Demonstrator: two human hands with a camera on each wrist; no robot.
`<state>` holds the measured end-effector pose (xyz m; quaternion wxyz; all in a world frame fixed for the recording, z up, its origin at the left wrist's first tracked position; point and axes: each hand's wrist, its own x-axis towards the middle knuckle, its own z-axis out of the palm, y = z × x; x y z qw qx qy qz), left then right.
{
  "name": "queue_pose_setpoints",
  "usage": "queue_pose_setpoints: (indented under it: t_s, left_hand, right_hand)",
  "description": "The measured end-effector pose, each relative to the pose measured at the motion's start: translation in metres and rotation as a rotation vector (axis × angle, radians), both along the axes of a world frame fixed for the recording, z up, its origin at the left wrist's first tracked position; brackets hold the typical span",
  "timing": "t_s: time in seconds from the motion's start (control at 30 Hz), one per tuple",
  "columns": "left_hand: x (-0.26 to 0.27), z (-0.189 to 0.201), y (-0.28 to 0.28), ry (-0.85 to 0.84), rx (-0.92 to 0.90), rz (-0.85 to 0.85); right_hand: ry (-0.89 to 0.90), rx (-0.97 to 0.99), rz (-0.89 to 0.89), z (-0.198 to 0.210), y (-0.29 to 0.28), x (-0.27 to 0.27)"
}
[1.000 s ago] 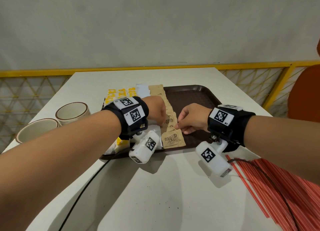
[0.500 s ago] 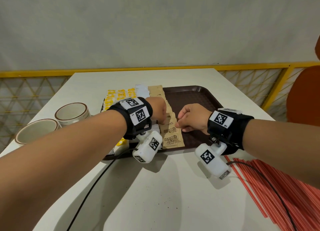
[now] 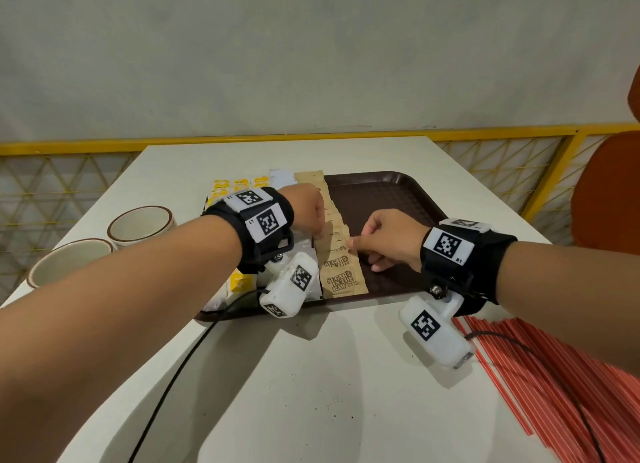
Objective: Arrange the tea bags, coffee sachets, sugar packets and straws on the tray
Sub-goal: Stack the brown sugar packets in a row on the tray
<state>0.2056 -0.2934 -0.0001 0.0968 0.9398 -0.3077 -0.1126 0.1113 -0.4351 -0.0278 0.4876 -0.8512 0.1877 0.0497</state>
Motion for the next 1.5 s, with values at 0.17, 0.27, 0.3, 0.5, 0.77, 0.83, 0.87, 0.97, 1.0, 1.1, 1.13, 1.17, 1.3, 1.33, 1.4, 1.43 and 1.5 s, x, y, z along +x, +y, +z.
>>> queue_pose_setpoints:
  t_s: [0.17, 0.27, 0.3, 0.5, 0.77, 0.83, 0.87, 0.97, 1.0, 1.1, 1.13, 1.17, 1.3, 1.33, 1.4, 1.43, 1.5]
  left_hand:
    - [0.003, 0.007, 0.012, 0.004, -0.04, 0.045]
    - [0.001, 0.006, 0.014, 0.015, -0.049, 0.05]
    - [0.0, 0.005, 0.014, 0.018, -0.057, 0.052]
    - [-0.001, 0.004, 0.02, 0.023, -0.09, 0.059]
    - [0.002, 0.004, 0.037, 0.042, -0.399, 0.196]
    - [0.0, 0.003, 0.042, 0.1, -0.548, 0.263]
    - [-0.001, 0.001, 0.044, 0.133, -0.612, 0.295]
    - [-0.008, -0.002, 0.048, 0.205, -0.721, 0.353]
    - [-0.01, -0.003, 0.049, 0.213, -0.729, 0.356]
    - [-0.017, -0.005, 0.05, 0.216, -0.709, 0.34]
    - [-0.018, -0.005, 0.051, 0.216, -0.696, 0.336]
    - [-0.018, -0.006, 0.052, 0.214, -0.686, 0.334]
    - [-0.017, -0.006, 0.055, 0.193, -0.663, 0.338]
    - [-0.016, -0.005, 0.055, 0.199, -0.665, 0.343]
    - [-0.014, -0.004, 0.055, 0.208, -0.665, 0.351]
    - [-0.013, -0.003, 0.054, 0.209, -0.659, 0.353]
    - [-0.012, -0.001, 0.053, 0.214, -0.648, 0.357]
  right_hand:
    - [0.177, -0.128, 0.217, 0.001, 0.003, -0.012]
    - [0.162, -0.106, 0.218, 0.0, 0.004, -0.011]
    - [0.152, -0.1, 0.214, 0.001, 0.004, -0.011]
    - [0.129, -0.089, 0.201, 0.004, 0.006, -0.012]
    - [-0.062, 0.039, 0.029, 0.005, 0.013, -0.013]
    - [-0.074, 0.177, 0.01, 0.002, 0.019, -0.013]
    - [-0.048, 0.22, 0.028, 0.001, 0.022, -0.012]
    - [-0.029, 0.221, 0.041, -0.001, 0.032, -0.008]
    - [-0.032, 0.196, 0.036, -0.001, 0.034, -0.006]
    - [-0.04, 0.192, 0.032, -0.002, 0.041, -0.001]
    - [-0.03, 0.188, 0.032, -0.001, 0.043, -0.002]
    - [-0.028, 0.19, 0.037, -0.002, 0.043, -0.001]
    - [-0.021, 0.18, 0.007, 0.003, 0.041, -0.002]
    - [-0.015, 0.163, -0.022, 0.006, 0.04, -0.003]
    - [-0.017, 0.127, -0.073, 0.007, 0.037, 0.001]
    - [-0.018, 0.119, -0.082, 0.008, 0.038, 0.004]
    - [-0.009, 0.111, -0.07, 0.011, 0.043, 0.008]
